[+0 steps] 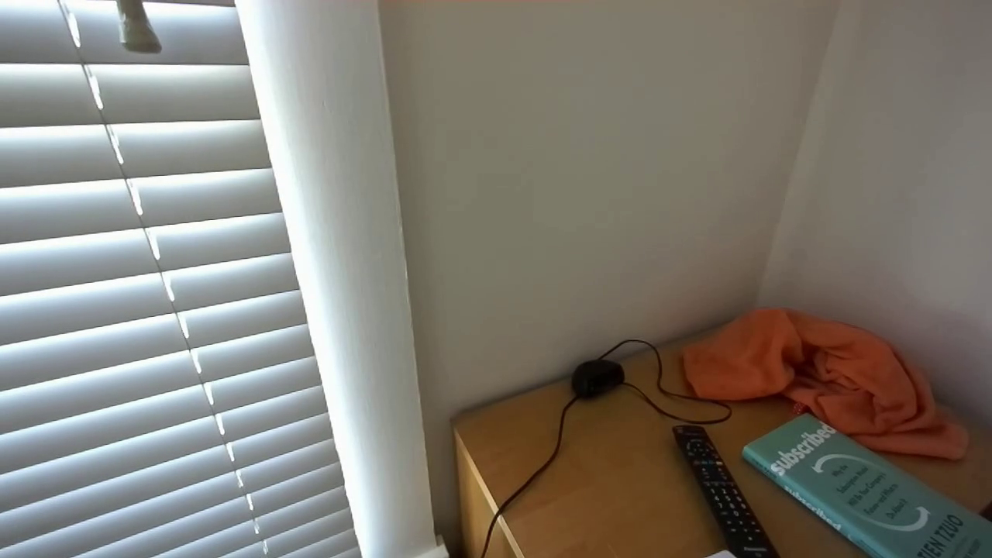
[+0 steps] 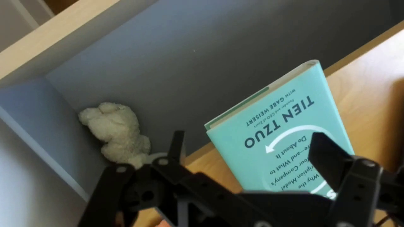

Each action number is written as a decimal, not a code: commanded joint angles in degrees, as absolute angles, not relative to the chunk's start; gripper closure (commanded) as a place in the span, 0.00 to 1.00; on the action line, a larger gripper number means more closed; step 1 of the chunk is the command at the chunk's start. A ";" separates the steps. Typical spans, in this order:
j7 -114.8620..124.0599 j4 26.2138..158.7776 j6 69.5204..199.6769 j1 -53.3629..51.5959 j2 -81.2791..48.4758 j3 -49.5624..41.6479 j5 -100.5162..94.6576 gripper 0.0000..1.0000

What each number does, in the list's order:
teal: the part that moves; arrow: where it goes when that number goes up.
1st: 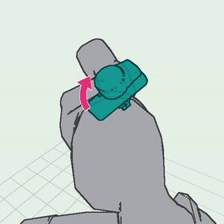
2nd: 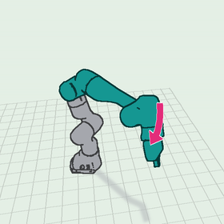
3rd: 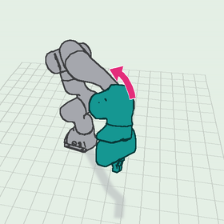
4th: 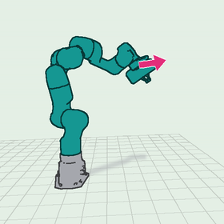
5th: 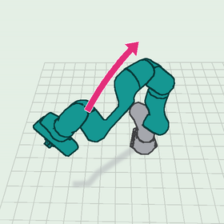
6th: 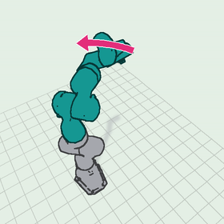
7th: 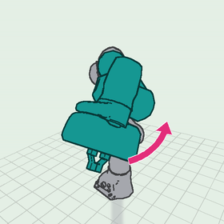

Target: Flip the book upside down

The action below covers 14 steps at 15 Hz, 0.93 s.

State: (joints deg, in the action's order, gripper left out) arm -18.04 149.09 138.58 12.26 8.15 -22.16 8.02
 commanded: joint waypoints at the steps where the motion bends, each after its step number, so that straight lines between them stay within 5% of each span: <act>1: -29.92 144.30 132.79 13.33 0.03 -24.02 18.86 0.00; 14: -53.63 131.14 122.43 25.75 -18.87 -18.08 24.49 0.00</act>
State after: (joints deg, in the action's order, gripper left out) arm -49.36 134.62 124.19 22.58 -14.60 -20.13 23.59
